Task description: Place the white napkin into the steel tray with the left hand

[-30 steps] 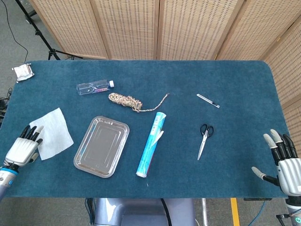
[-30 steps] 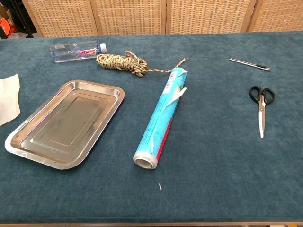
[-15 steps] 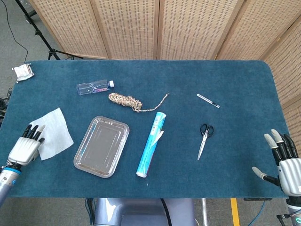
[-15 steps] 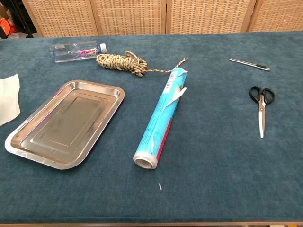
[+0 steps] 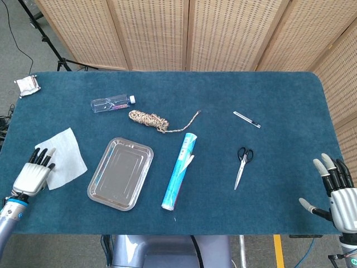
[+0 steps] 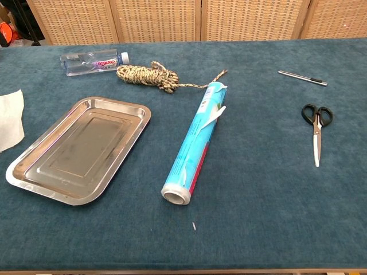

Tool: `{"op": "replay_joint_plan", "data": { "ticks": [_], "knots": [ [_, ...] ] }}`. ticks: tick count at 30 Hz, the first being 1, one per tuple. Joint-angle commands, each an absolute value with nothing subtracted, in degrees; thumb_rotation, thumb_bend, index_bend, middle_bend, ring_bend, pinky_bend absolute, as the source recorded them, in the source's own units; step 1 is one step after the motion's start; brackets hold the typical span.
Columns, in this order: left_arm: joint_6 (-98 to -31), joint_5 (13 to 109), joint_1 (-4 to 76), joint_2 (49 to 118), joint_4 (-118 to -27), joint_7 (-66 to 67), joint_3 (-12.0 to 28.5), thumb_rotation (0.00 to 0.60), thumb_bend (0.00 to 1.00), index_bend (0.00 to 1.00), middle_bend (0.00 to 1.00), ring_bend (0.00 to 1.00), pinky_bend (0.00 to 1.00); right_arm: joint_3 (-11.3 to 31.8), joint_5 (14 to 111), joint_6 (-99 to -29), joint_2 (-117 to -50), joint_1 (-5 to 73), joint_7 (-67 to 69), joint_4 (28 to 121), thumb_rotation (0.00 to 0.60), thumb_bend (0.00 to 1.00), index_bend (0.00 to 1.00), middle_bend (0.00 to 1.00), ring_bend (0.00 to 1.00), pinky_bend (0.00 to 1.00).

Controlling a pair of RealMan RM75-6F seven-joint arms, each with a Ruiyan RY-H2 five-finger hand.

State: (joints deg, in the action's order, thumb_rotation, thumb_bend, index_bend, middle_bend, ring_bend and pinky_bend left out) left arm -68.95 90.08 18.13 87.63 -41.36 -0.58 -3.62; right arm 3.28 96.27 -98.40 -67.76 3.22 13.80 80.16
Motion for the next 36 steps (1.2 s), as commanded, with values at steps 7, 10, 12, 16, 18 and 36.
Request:
{"op": "replay_joint_plan", "data": {
  "ticks": [7, 10, 12, 16, 18, 36],
  "knots": [
    [-69.5, 90.0, 18.0, 88.1, -41.2, -0.7, -3.4, 0.6, 0.37, 0.53, 0.0, 0.0, 0.0, 3.3, 96.2, -98.5, -67.7, 3.2, 14.0, 80.2, 0.6, 0.0, 0.0, 0.0, 0.0, 0.0],
    [-69.4, 89.9, 18.0, 88.2, -41.0, -0.5, -3.5, 0.6, 0.38, 0.55, 0.0, 0.0, 0.0, 3.3, 96.3, -98.6, -67.7, 3.1, 14.1, 80.1, 0.6, 0.0, 0.0, 0.0, 0.0, 0.0],
    [-69.3, 89.8, 17.9, 88.5, -40.8, -0.4, -3.4, 0.6, 0.38, 0.56, 0.0, 0.0, 0.0, 3.3, 96.3, -98.6, -67.7, 3.2, 14.1, 80.1, 0.6, 0.0, 0.0, 0.0, 0.0, 0.0],
    [-69.3, 89.7, 17.9, 88.8, -40.4, -0.5, -3.4, 0.6, 0.4, 0.6, 0.0, 0.0, 0.0, 3.3, 96.4, -98.6, -67.7, 3.2, 14.0, 80.1, 0.6, 0.0, 0.0, 0.0, 0.0, 0.0],
    [-69.6, 89.7, 17.9, 88.9, -40.2, -0.5, -3.3, 0.6, 0.41, 0.62, 0.0, 0.0, 0.0, 3.3, 96.4, -98.5, -67.8, 3.2, 13.9, 80.1, 0.6, 0.0, 0.0, 0.0, 0.0, 0.0],
    [-73.1, 89.6, 17.5, 88.2, -41.5, 0.1, -2.2, 0.6, 0.51, 0.69, 0.0, 0.0, 0.0, 3.3, 96.3, -98.4, -67.7, 3.2, 14.1, 80.1, 0.6, 0.0, 0.0, 0.0, 0.0, 0.0]
  ]
}}
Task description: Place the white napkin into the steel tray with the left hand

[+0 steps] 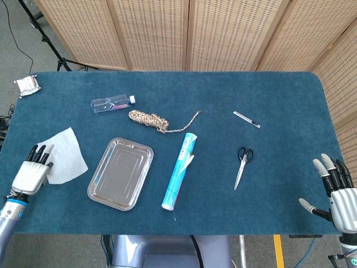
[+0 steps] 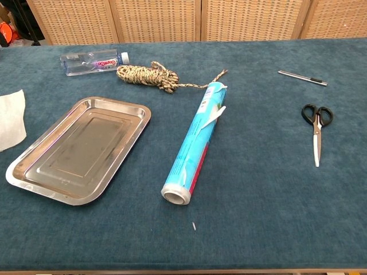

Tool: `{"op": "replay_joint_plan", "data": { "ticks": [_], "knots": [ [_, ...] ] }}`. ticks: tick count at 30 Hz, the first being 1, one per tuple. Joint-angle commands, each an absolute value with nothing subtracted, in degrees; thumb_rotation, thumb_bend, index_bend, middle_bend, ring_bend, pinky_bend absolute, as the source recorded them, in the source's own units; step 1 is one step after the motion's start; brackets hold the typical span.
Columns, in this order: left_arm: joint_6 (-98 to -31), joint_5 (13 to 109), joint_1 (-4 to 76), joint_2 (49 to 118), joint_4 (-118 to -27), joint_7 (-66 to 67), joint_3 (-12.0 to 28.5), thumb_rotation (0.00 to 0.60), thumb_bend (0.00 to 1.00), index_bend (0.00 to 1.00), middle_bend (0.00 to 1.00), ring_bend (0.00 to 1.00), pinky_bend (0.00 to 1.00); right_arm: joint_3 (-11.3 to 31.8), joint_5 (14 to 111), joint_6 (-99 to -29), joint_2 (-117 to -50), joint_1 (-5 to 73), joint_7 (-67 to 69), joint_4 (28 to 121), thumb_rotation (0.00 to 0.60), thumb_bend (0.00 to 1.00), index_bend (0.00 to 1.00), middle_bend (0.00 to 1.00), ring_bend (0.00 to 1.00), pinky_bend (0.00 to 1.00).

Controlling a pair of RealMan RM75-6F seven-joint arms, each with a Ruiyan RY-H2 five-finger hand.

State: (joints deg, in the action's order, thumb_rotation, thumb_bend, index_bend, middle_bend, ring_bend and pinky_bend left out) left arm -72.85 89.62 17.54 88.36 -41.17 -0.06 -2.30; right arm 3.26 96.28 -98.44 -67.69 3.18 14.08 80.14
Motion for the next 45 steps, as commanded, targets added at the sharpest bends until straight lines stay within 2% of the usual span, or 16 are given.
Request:
{"op": "replay_joint_plan", "data": {
  "ticks": [1, 13, 23, 45],
  "knots": [
    [-73.3, 89.7, 17.6, 88.0, -41.7, 0.2, -2.1, 0.6, 0.52, 0.69, 0.0, 0.0, 0.0, 3.3, 96.3, -98.4, -67.7, 3.2, 14.1, 80.1, 0.6, 0.0, 0.0, 0.0, 0.0, 0.0],
    [-77.2, 89.9, 18.1, 85.0, -47.1, 2.7, -0.4, 0.6, 0.53, 0.69, 0.0, 0.0, 0.0, 3.2, 96.3, -98.3, -67.7, 3.2, 13.9, 80.2, 0.6, 0.0, 0.0, 0.0, 0.0, 0.0],
    [-81.6, 89.8, 20.0, 80.4, -56.8, 7.9, 3.3, 0.6, 0.53, 0.7, 0.0, 0.0, 0.0, 3.3, 96.2, -98.4, -67.6, 3.2, 14.2, 80.2, 0.6, 0.0, 0.0, 0.0, 0.0, 0.0],
    [-89.7, 94.3, 24.7, 82.6, -60.8, 11.8, 7.3, 0.6, 0.52, 0.7, 0.0, 0.0, 0.0, 3.6, 95.5, -98.2, -67.3, 3.2, 15.6, 80.0, 0.6, 0.0, 0.0, 0.0, 0.0, 0.0]
  ]
}}
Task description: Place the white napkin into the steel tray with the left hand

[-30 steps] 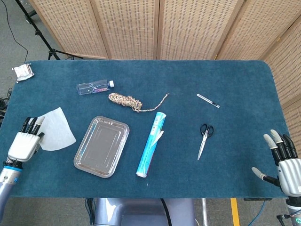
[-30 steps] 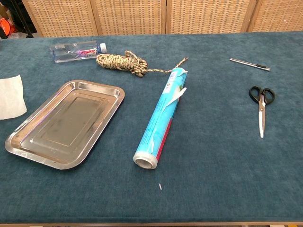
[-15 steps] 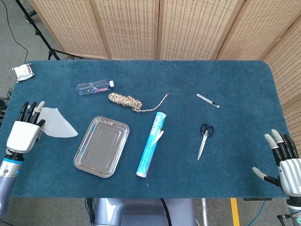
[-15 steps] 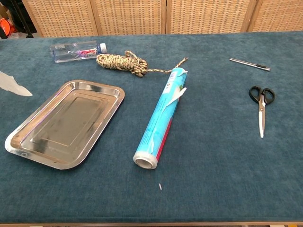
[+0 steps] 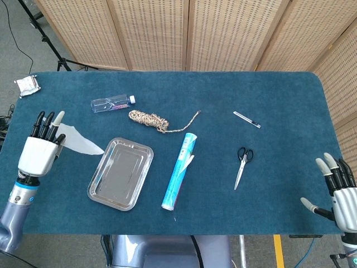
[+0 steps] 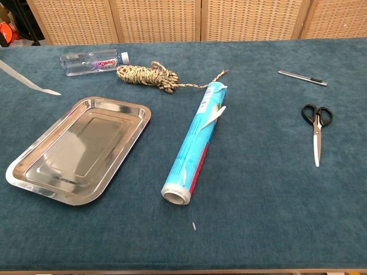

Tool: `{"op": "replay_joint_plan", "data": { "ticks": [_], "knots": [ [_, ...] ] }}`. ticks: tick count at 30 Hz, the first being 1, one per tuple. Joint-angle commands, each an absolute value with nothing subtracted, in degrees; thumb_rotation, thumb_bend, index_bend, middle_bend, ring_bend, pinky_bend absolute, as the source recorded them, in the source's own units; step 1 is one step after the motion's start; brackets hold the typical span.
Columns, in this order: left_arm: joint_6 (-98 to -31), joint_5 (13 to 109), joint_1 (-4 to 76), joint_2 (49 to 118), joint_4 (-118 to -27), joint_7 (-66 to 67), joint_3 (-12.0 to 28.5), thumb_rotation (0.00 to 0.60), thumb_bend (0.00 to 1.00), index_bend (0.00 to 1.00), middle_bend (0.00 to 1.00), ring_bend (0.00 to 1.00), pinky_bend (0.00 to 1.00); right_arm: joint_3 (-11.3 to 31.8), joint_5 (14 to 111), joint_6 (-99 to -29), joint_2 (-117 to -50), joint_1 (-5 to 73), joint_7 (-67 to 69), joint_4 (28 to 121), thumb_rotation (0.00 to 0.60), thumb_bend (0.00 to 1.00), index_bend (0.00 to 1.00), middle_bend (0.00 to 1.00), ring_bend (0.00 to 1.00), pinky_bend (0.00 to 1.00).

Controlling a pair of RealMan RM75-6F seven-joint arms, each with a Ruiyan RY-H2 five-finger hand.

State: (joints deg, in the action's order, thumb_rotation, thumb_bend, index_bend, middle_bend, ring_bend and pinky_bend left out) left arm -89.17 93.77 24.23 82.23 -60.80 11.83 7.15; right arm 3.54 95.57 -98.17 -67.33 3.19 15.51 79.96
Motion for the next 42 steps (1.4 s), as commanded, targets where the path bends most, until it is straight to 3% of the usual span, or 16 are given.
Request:
{"op": "replay_joint_plan", "data": {
  "ticks": [1, 17, 31, 42],
  "knots": [
    [-90.3, 95.0, 25.1, 83.0, -60.8, 11.5, 7.4, 0.6, 0.52, 0.7, 0.0, 0.0, 0.0, 3.6, 95.4, -98.1, -67.3, 3.2, 15.7, 79.9, 0.6, 0.0, 0.0, 0.0, 0.0, 0.0],
    [-96.7, 102.6, 26.9, 90.1, -52.3, 4.6, 3.6, 0.6, 0.51, 0.7, 0.0, 0.0, 0.0, 3.9, 94.9, -98.3, -67.0, 3.0, 17.1, 79.5, 0.6, 0.0, 0.0, 0.0, 0.0, 0.0],
    [-106.0, 108.7, 29.3, 99.2, -31.8, -11.2, -1.1, 0.6, 0.5, 0.7, 0.0, 0.0, 0.0, 4.1, 94.7, -98.4, -67.1, 2.9, 17.3, 79.5, 0.6, 0.0, 0.0, 0.0, 0.0, 0.0],
    [-108.1, 108.5, 30.0, 103.8, -17.8, -20.2, -4.0, 0.6, 0.51, 0.7, 0.0, 0.0, 0.0, 4.2, 94.3, -98.1, -67.0, 3.1, 17.6, 79.4, 0.6, 0.0, 0.0, 0.0, 0.0, 0.0]
  ]
}}
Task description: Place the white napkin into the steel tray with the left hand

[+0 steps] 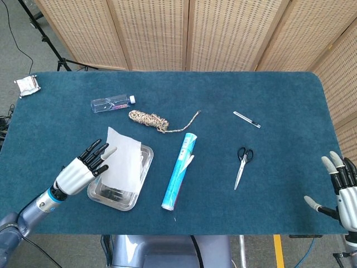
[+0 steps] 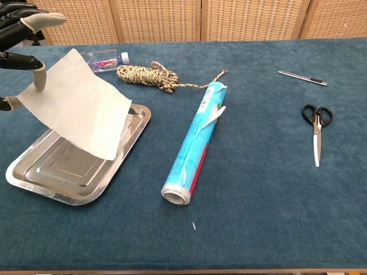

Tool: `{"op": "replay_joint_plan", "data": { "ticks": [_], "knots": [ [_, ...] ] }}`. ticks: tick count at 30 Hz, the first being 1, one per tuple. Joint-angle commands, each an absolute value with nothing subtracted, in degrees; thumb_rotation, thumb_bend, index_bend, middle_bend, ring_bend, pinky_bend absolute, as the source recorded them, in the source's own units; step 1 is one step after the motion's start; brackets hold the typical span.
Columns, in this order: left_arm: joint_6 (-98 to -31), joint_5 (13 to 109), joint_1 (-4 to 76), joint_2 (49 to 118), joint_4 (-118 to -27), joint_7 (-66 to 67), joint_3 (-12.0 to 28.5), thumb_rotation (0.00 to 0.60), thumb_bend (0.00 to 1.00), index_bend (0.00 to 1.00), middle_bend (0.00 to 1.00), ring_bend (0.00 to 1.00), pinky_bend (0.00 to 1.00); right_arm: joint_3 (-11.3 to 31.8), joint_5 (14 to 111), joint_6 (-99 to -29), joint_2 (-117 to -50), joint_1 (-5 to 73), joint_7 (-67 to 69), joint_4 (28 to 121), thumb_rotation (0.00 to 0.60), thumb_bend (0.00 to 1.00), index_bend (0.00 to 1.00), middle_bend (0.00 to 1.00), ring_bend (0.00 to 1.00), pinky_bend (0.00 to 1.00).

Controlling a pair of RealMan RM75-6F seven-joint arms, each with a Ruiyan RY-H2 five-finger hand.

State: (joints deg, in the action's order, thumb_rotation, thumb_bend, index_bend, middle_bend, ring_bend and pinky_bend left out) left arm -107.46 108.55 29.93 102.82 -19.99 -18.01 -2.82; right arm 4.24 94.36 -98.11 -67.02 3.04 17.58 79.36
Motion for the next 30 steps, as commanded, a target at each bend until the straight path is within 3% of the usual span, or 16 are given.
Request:
{"op": "replay_joint_plan", "data": {
  "ticks": [1, 30],
  "knots": [
    [-108.0, 108.4, 29.9, 103.8, -16.9, -20.9, -4.3, 0.6, 0.51, 0.7, 0.0, 0.0, 0.0, 4.2, 94.3, -98.0, -67.0, 3.1, 17.5, 79.4, 0.6, 0.0, 0.0, 0.0, 0.0, 0.0],
    [-102.3, 108.0, 29.0, 102.7, -11.4, -25.1, -11.5, 0.6, 0.48, 0.7, 0.0, 0.0, 0.0, 4.3, 94.5, -98.2, -67.3, 3.1, 17.2, 79.4, 0.6, 0.0, 0.0, 0.0, 0.0, 0.0]
  ]
}}
